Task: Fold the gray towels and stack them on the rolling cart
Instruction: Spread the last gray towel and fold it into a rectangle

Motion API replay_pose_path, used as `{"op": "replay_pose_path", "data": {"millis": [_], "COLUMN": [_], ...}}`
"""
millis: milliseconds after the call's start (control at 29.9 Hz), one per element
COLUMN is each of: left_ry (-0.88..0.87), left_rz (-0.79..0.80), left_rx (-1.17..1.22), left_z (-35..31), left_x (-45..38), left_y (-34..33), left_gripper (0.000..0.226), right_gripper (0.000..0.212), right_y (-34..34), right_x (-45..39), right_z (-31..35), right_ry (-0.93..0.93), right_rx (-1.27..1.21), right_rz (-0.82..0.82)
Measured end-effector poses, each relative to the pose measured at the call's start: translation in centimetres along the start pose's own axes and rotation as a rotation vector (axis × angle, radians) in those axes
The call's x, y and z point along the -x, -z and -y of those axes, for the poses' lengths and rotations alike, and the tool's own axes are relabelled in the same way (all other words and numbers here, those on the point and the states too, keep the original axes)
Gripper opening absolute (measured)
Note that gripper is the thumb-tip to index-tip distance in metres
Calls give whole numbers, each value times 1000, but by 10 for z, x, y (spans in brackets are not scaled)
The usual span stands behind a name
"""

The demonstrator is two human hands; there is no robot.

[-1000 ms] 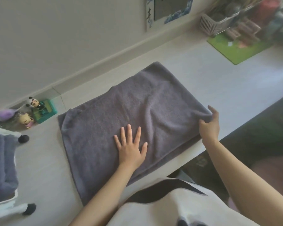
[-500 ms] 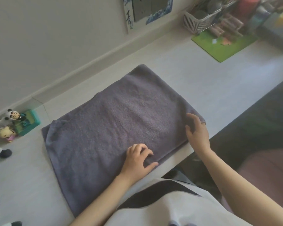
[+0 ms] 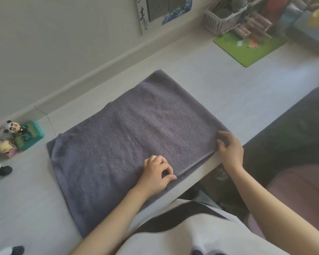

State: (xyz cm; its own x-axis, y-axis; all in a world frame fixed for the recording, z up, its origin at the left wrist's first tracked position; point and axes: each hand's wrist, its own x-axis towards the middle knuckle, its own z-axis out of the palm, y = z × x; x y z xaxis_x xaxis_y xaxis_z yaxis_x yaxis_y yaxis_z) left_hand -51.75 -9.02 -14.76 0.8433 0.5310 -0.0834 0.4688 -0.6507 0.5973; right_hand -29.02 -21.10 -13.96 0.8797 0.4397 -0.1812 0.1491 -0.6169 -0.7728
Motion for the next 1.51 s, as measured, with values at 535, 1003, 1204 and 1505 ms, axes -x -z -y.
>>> {"op": "replay_pose_path", "data": {"millis": [535, 1003, 1204, 1505], "left_ry": [153, 376, 574, 561], "left_rz": [27, -201, -144, -38], "left_rx": [-506, -341, -392, -332], "left_z": [39, 70, 88, 78], "left_x": [0, 27, 40, 29], "left_y": [-5, 19, 33, 38], "left_gripper": [62, 64, 76, 67], "right_gripper": [47, 57, 52, 74], "right_y": [-30, -29, -44, -80], "right_x": [14, -19, -23, 14], "right_z": [17, 13, 56, 37], "right_ry": [371, 376, 385, 720], "right_rx": [665, 919, 945, 948], "right_rz": [165, 396, 296, 574]}}
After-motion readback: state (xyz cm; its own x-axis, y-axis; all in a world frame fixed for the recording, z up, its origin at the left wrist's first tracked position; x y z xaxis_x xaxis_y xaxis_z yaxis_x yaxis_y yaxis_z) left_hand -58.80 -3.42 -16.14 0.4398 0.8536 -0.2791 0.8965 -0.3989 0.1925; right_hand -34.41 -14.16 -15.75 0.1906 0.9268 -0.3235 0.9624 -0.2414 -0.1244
